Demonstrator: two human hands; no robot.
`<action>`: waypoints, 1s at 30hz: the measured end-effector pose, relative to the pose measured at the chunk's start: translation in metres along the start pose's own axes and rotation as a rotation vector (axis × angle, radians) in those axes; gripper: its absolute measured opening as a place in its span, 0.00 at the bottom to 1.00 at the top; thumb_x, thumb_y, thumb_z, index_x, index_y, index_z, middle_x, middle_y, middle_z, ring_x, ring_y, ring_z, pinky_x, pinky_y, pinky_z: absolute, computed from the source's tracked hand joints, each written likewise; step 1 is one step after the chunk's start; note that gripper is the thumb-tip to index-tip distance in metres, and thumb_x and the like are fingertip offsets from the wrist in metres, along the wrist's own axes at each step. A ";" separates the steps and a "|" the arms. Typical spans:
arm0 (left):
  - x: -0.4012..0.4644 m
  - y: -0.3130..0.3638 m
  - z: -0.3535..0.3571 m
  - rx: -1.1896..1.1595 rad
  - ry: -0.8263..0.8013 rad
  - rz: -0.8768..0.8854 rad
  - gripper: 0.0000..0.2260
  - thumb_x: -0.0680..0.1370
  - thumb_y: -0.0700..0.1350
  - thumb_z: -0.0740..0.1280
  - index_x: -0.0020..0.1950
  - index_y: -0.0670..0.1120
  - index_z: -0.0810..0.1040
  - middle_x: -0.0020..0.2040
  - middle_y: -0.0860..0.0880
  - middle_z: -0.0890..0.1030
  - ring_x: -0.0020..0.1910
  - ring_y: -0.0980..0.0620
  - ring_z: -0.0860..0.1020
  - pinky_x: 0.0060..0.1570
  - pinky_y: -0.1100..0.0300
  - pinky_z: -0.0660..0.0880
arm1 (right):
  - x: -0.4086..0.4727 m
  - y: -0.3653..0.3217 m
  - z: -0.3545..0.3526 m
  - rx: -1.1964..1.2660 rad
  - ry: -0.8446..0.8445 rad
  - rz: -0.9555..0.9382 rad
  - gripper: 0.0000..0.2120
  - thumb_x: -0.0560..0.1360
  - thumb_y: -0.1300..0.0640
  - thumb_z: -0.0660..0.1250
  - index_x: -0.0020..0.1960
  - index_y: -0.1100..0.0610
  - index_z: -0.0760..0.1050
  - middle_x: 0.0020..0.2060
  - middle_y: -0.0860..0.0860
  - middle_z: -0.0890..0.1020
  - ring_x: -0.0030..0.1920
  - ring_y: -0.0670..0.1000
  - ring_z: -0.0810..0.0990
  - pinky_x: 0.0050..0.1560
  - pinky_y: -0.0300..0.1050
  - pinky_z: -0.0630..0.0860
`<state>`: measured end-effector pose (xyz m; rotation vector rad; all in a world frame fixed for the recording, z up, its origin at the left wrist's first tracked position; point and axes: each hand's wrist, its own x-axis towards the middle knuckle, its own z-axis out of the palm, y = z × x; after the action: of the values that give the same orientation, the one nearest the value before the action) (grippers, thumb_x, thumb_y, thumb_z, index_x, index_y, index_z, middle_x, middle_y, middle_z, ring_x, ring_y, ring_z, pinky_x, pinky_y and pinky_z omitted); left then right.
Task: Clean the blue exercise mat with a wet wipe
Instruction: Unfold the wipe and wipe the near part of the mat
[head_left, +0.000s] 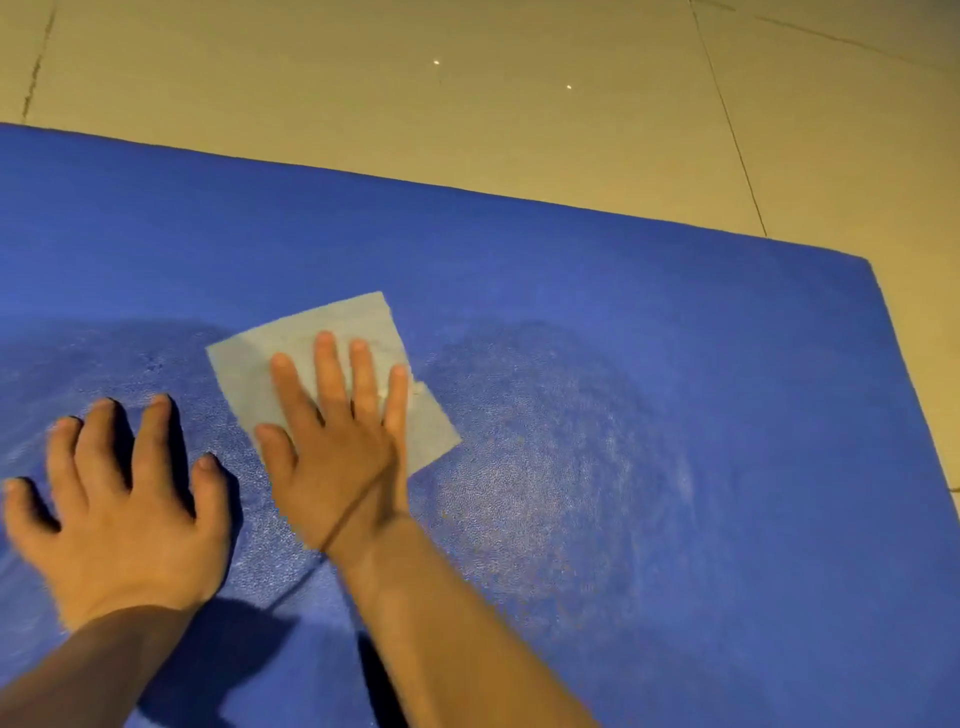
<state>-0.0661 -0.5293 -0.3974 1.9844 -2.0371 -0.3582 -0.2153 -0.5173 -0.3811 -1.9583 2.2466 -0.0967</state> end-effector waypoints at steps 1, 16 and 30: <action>0.000 0.001 -0.001 0.015 0.007 0.002 0.26 0.80 0.59 0.49 0.74 0.47 0.61 0.71 0.35 0.63 0.70 0.29 0.63 0.63 0.26 0.63 | -0.002 0.008 -0.001 0.003 0.008 -0.056 0.28 0.80 0.41 0.45 0.77 0.46 0.61 0.78 0.52 0.59 0.78 0.58 0.55 0.75 0.63 0.47; -0.005 0.013 -0.012 0.013 -0.017 -0.047 0.27 0.77 0.56 0.52 0.73 0.46 0.68 0.74 0.40 0.63 0.76 0.39 0.55 0.65 0.25 0.57 | -0.065 0.196 -0.040 0.194 0.091 1.279 0.28 0.83 0.43 0.47 0.81 0.50 0.48 0.80 0.54 0.48 0.79 0.57 0.45 0.74 0.65 0.42; -0.006 0.009 -0.005 0.040 0.057 0.000 0.26 0.78 0.55 0.53 0.74 0.47 0.66 0.75 0.41 0.62 0.77 0.42 0.54 0.71 0.31 0.51 | -0.070 0.026 0.005 0.068 0.074 0.073 0.28 0.78 0.38 0.50 0.75 0.46 0.66 0.76 0.50 0.64 0.76 0.55 0.62 0.73 0.63 0.49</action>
<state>-0.0722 -0.5232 -0.3899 1.9938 -2.0252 -0.2604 -0.2309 -0.4445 -0.3849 -1.8652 2.3258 -0.2373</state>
